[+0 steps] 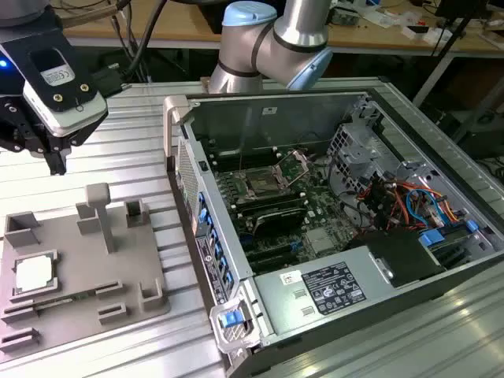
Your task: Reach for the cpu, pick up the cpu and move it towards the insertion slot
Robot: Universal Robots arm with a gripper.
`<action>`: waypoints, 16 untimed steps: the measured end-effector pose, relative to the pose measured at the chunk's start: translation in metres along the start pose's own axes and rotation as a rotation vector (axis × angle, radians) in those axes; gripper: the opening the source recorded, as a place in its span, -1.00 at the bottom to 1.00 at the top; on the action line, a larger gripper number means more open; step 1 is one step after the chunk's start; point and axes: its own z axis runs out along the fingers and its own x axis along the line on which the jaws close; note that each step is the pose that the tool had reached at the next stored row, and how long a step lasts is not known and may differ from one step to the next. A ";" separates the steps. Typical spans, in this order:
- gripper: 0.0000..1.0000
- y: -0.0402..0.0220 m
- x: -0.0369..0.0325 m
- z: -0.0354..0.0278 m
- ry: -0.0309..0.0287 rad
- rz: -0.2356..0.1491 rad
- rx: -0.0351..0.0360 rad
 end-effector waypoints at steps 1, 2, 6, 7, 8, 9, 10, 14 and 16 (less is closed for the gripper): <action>-0.79 0.0000 0.0000 0.0000 -0.0001 0.000 0.0000; -0.79 0.0000 0.0001 0.0000 0.0000 0.000 0.0000; -0.79 0.0001 0.0014 0.0001 0.0001 0.000 0.0001; -0.79 0.0001 0.0018 0.0001 0.0000 0.000 0.0000; -0.79 0.0000 0.0029 0.0001 0.0001 0.000 0.0001; -0.79 0.0000 0.0035 0.0002 -0.0001 0.000 0.0000; -0.79 0.0001 0.0051 0.0001 0.0000 0.000 0.0001; -0.79 0.0002 0.0118 0.0003 0.0000 0.000 0.0001; -0.79 0.0002 0.0138 0.0006 0.0008 0.000 0.0000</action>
